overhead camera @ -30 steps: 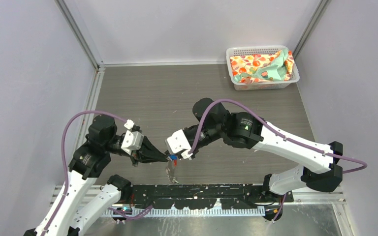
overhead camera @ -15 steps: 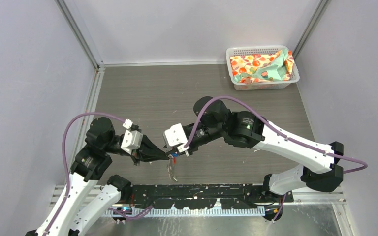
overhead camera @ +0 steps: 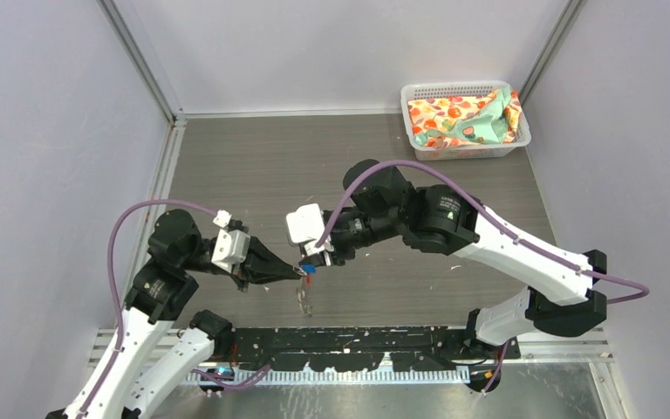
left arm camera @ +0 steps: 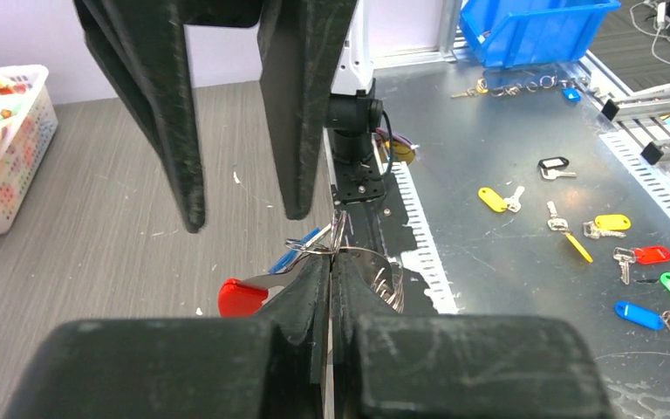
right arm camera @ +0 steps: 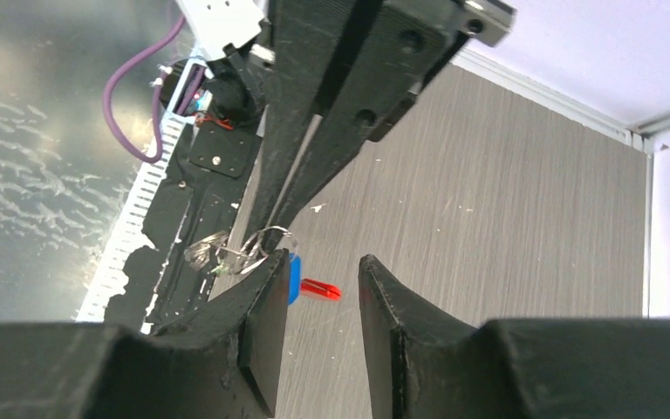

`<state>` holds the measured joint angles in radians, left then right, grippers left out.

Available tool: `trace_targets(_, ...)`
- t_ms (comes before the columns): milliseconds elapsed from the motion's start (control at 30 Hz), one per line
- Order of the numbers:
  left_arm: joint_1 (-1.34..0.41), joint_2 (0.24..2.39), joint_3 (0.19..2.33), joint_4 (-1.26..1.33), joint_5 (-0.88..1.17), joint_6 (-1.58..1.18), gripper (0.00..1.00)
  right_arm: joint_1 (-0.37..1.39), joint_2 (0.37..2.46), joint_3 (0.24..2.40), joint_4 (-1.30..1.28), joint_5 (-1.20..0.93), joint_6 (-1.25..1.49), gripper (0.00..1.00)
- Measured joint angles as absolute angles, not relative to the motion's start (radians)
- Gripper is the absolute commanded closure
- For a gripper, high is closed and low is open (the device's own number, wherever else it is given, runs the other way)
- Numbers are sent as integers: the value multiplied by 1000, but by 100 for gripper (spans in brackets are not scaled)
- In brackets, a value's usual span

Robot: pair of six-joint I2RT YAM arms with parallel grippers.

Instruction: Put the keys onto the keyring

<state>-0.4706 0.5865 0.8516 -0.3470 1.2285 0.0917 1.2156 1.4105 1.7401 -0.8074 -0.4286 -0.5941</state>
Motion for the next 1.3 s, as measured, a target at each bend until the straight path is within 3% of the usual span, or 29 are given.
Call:
trace_targets(400, -471, 547, 789, -209, 1068, -53, 100, 1208, 1436, 1902, -964, -350, -495, 53)
trace_targets(667, -471, 542, 787, -161, 990, -105, 100, 1208, 1439, 1904, -979, -381, -415, 62)
trace_targets(1100, -471, 532, 787, -161, 1003, -104, 100, 1208, 1497, 1903, -943, -374, -383, 67)
trace_targets(1300, -471, 532, 787, -161, 1004, -102, 100, 1208, 1506, 1903, -943, -375, -382, 80)
